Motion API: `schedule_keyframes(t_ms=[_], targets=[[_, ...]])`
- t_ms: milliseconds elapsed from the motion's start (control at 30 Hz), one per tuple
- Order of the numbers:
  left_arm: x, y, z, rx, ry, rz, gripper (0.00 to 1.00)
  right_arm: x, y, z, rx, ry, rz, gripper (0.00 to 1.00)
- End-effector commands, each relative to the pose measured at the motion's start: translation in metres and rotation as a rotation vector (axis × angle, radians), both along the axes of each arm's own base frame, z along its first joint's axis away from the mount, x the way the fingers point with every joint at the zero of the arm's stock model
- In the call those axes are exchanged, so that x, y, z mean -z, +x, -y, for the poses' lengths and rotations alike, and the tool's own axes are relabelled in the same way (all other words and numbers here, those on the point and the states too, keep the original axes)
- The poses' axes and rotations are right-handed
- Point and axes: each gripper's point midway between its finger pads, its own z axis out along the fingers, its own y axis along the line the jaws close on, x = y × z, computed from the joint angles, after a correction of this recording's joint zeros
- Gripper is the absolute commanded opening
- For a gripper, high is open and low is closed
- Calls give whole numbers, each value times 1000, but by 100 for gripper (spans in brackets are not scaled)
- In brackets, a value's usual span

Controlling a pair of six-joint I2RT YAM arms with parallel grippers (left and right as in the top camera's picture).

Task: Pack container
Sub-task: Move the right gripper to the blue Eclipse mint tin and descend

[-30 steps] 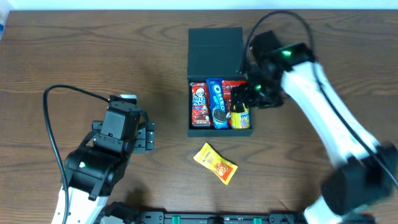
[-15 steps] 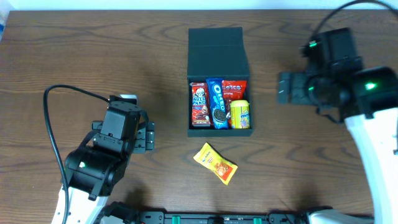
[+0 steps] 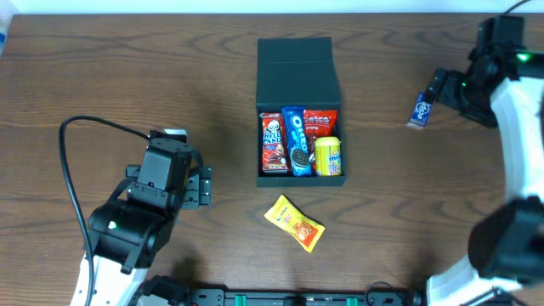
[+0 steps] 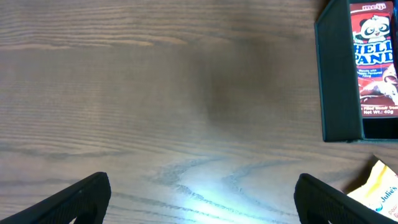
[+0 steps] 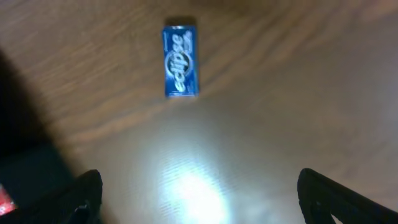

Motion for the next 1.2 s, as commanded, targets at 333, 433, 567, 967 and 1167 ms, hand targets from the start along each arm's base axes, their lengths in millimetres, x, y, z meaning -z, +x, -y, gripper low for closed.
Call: schedule_keyframes(t_ms=[333, 433, 567, 967, 1167], targets=[[0, -1, -1, 1, 5, -3, 95, 94, 40, -5, -129, 45, -66, 99], [0, -1, -1, 1, 5, -3, 95, 104, 47, -4, -139, 40, -58, 99], [1, -1, -1, 1, 5, -4, 95, 113, 51, -3, -138, 39, -55, 99], [0, -1, -1, 1, 5, -3, 95, 138, 56, 0, -142, 32, -76, 99], [0, -1, -1, 1, 5, -3, 95, 146, 60, 1, -141, 29, -68, 99]])
